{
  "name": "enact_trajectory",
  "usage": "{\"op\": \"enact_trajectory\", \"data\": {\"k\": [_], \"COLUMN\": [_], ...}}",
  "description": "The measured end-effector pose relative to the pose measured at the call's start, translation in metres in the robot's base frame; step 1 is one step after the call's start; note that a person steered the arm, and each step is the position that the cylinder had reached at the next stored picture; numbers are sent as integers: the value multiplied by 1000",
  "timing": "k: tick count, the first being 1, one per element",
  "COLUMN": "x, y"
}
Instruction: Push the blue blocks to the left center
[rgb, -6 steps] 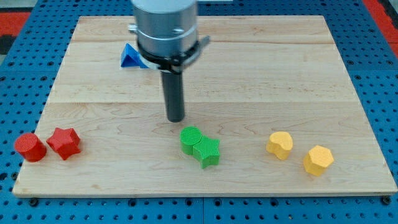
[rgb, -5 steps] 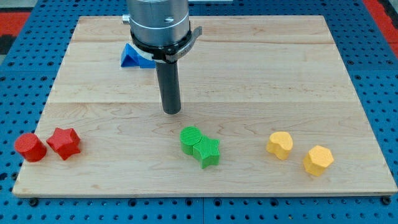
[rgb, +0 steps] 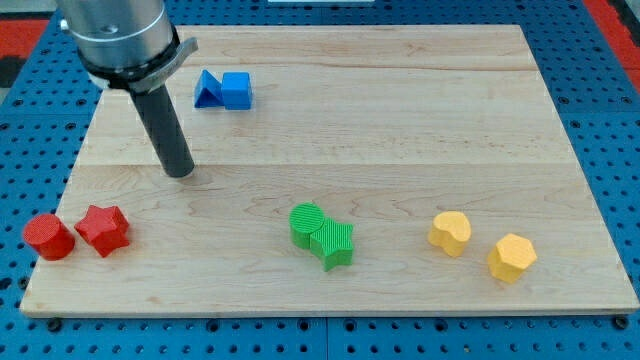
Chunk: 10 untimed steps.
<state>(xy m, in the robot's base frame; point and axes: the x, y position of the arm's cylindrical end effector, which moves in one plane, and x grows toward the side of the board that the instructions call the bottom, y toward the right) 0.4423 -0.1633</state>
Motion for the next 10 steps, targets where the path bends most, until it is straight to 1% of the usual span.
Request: {"op": "enact_trajectory", "data": {"k": [1, 2, 5, 6, 7, 8, 9, 10], "x": [-32, -42, -46, -54, -51, -95, -119, -119], "y": [0, -2, -10, 6, 72, 145, 54, -23]}}
